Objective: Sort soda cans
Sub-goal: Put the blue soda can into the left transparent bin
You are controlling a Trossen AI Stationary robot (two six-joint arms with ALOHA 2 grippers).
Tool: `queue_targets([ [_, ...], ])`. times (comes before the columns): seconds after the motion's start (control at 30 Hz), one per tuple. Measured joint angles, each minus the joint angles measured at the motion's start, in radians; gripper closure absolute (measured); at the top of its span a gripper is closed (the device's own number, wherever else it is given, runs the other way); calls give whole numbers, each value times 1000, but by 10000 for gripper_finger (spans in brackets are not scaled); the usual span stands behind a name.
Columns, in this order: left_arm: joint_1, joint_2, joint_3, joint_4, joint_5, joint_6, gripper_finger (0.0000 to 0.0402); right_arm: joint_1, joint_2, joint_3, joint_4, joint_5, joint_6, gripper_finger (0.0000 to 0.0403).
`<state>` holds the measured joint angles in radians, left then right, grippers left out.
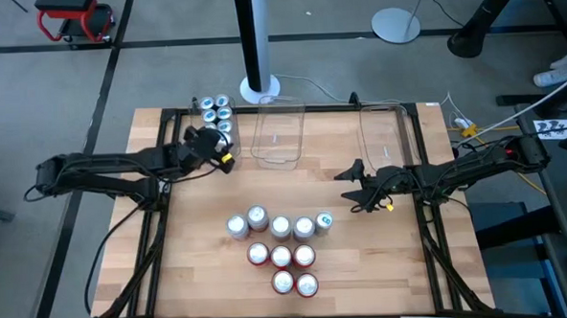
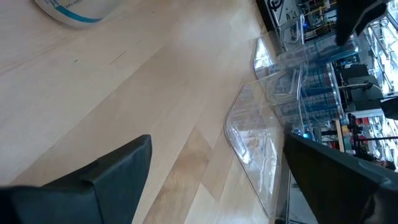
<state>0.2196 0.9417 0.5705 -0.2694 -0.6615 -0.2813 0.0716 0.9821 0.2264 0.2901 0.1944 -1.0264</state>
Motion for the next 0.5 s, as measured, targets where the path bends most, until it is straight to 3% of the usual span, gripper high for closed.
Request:
queue_targets([
  [0.5,32,85,-75,119,27,-7,154,0,0,0,-1,24,0,36],
])
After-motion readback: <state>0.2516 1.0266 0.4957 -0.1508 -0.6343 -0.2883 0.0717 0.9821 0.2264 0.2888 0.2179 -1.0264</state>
